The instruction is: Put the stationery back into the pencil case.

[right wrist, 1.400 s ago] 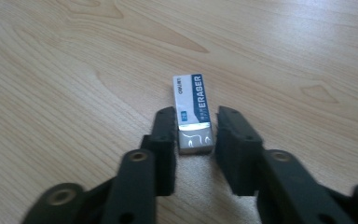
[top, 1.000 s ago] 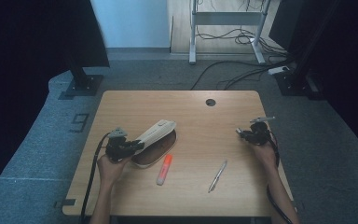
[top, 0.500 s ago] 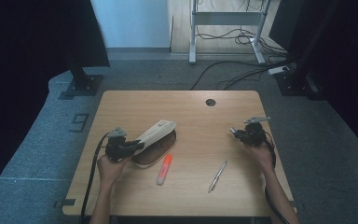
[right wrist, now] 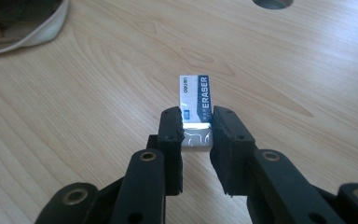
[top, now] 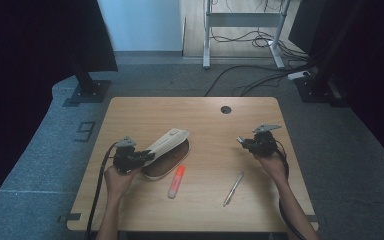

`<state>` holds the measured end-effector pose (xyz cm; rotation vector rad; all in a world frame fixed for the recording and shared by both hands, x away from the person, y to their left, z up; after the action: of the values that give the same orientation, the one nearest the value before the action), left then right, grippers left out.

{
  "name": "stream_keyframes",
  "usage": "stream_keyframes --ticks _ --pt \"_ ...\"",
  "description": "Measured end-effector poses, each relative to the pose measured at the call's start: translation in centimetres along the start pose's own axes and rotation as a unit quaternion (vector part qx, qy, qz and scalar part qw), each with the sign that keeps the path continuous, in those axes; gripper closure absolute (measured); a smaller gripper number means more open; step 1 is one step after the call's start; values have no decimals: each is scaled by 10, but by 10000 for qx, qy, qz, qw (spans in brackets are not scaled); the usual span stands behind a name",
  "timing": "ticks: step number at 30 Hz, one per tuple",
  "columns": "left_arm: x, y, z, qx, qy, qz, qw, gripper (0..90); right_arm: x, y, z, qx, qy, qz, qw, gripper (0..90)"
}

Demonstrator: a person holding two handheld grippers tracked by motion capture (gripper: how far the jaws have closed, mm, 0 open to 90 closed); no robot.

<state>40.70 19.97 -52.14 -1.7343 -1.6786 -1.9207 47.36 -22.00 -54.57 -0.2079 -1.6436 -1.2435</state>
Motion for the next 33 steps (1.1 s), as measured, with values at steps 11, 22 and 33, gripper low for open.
stream_keyframes --ticks 11,22,33 --pt "0 0 0 0 -1 -6 10000 749 -4 16 26 298 168 -14 9994 719" --pt "0 0 0 -16 8 -20 10000 751 -16 30 51 519 352 -3 9980 719" --pt "0 0 0 22 -8 -30 10000 751 -29 42 74 674 530 29 9963 719"
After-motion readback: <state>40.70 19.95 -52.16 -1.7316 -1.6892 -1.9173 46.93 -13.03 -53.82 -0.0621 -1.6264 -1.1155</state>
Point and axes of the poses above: each handheld gripper's, and its own axes: x roughly backward along the jaws, y roughly out of its top, z roughly to its left, the point moved 6 cm from there along -x, roughly forward along the jaws, and after that the axes turned 11 degrees about z, right-handed, at the moved point
